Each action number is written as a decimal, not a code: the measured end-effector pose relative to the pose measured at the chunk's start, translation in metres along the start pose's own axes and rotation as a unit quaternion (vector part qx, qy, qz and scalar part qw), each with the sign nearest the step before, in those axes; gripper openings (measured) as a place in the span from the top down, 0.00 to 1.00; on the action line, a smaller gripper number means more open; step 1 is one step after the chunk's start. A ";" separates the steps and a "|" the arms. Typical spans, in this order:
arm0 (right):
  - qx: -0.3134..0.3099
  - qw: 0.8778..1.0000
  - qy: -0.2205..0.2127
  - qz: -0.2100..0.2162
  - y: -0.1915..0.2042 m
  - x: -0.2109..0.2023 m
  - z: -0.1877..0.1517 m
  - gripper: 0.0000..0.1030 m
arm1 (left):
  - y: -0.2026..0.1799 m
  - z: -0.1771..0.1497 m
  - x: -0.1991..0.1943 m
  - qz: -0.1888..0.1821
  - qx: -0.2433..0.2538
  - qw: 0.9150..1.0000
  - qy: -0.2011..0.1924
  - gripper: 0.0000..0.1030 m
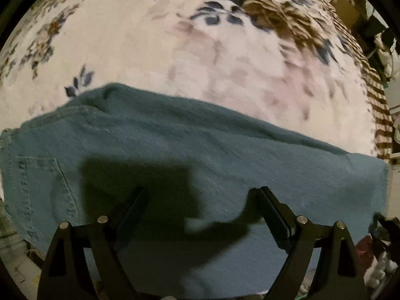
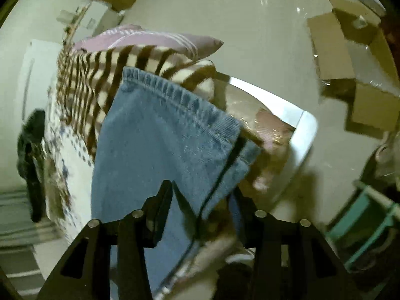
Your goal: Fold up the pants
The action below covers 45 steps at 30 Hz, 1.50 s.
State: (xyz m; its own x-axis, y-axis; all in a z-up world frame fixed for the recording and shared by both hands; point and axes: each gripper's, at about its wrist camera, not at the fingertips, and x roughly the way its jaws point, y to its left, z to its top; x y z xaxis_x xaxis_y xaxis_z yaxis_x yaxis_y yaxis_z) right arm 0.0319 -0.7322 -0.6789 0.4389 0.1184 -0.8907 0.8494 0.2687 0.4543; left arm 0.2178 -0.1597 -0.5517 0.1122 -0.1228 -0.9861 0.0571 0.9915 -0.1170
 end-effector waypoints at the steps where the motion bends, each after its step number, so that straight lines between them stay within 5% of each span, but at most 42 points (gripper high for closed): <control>1: 0.000 1.000 -0.015 0.021 0.001 -0.002 -0.002 0.67 | -0.002 -0.004 0.002 0.000 0.005 1.000 0.003 0.14; 3: -0.012 0.998 -0.046 0.039 0.008 -0.007 -0.004 0.77 | -0.005 -0.014 0.008 0.000 0.014 1.000 0.007 0.14; 5: -0.038 0.996 -0.066 0.045 0.019 -0.010 -0.008 0.78 | -0.001 -0.021 0.022 -0.008 0.009 1.000 0.021 0.13; 8: -0.074 0.994 -0.075 0.008 0.030 -0.006 -0.012 0.78 | 0.008 -0.027 0.037 -0.033 -0.003 0.999 0.025 0.00; 12: -0.125 0.989 -0.074 -0.007 0.041 0.003 -0.014 0.78 | 0.000 -0.030 0.042 -0.003 0.006 1.000 0.027 0.00; 17: -0.040 0.997 -0.053 0.040 0.015 0.019 0.016 0.78 | -0.005 -0.034 0.044 0.012 -0.015 1.000 0.020 0.00; 20: -0.054 0.991 -0.091 0.076 0.031 0.005 0.011 0.83 | -0.005 -0.038 0.043 0.017 -0.019 1.000 0.009 0.00; 24: -0.152 0.976 -0.152 -0.016 0.070 -0.019 -0.015 0.83 | -0.004 -0.035 0.041 0.017 -0.020 1.000 0.012 0.00; 27: -0.152 0.975 -0.154 -0.043 0.069 -0.028 -0.028 0.83 | -0.002 -0.032 0.039 0.017 -0.022 0.999 0.019 0.00; 34: -0.105 0.984 -0.137 -0.034 0.035 -0.047 -0.037 0.81 | -0.016 0.024 0.044 0.019 -0.024 0.999 0.027 0.00; 41: -0.092 0.989 -0.118 -0.003 0.028 -0.044 -0.033 0.80 | -0.023 0.026 0.048 0.021 -0.025 0.999 0.028 0.00; 45: -0.043 0.995 -0.086 -0.036 0.012 -0.021 -0.014 0.80 | -0.021 0.021 0.048 0.020 -0.023 0.999 0.028 0.00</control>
State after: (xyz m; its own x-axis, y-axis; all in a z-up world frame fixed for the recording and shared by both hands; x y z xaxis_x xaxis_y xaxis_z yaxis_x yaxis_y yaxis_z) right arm 0.0285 -0.7179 -0.6551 0.4275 -0.0670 -0.9015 0.8553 0.3529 0.3794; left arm 0.2428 -0.1871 -0.5941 0.0573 -0.0816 -0.9950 0.0077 0.9967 -0.0813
